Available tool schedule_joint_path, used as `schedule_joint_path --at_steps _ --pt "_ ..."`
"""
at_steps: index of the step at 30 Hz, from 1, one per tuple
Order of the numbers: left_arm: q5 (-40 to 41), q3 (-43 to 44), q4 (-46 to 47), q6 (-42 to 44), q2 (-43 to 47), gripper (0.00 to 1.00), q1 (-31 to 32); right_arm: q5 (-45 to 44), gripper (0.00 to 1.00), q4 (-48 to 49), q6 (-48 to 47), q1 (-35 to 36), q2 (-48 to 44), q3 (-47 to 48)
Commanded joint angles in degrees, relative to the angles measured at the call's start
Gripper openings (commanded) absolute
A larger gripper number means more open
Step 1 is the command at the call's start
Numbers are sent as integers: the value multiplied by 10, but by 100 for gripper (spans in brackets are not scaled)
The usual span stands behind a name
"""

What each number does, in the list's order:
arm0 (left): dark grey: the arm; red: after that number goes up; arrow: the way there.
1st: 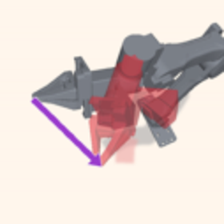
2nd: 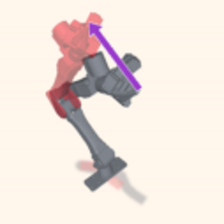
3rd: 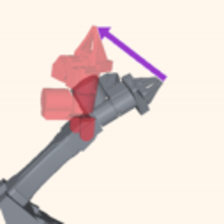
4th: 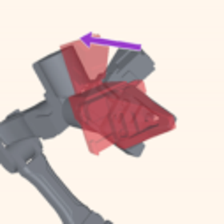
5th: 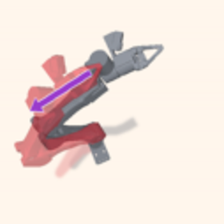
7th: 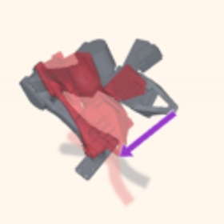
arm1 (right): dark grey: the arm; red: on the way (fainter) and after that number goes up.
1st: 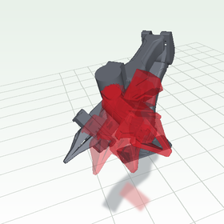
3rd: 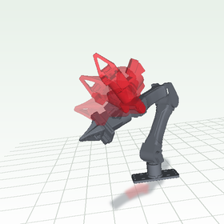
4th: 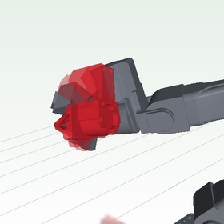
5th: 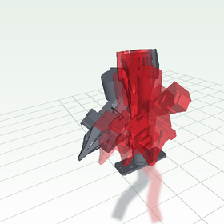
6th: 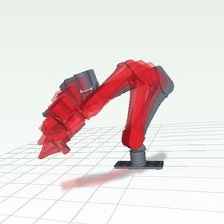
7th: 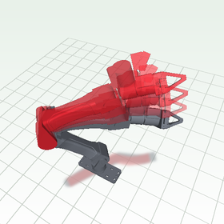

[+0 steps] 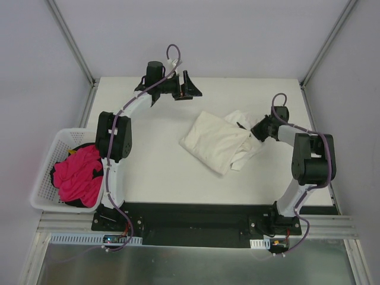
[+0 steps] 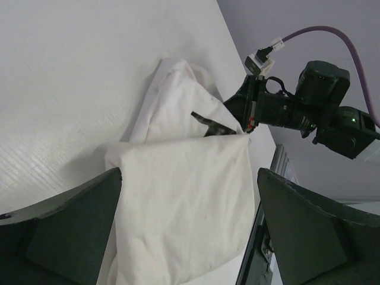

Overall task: Fold and stack the t-shirts
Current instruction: Smooth out wrinkles on the folded tshirt

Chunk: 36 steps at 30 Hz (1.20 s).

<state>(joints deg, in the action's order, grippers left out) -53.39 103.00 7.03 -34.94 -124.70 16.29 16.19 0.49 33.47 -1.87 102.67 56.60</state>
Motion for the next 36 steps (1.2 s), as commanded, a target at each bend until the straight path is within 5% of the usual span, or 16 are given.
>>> schedule_joint_path --at_steps 1,16,24,31,36 --pt "-11 3 11 15 32 95 0 -5 3 -54 12 53 -8 12" --pt "-2 -15 23 15 45 95 -3 32 4 -74 29 259 129 225" --pt "18 -45 35 11 66 95 -3 42 5 -123 -32 253 180 333" --pt "55 -55 4 61 104 95 -10 33 11 -181 -106 176 64 291" --pt "57 -21 -83 113 102 96 -36 25 15 -197 -132 144 -64 179"
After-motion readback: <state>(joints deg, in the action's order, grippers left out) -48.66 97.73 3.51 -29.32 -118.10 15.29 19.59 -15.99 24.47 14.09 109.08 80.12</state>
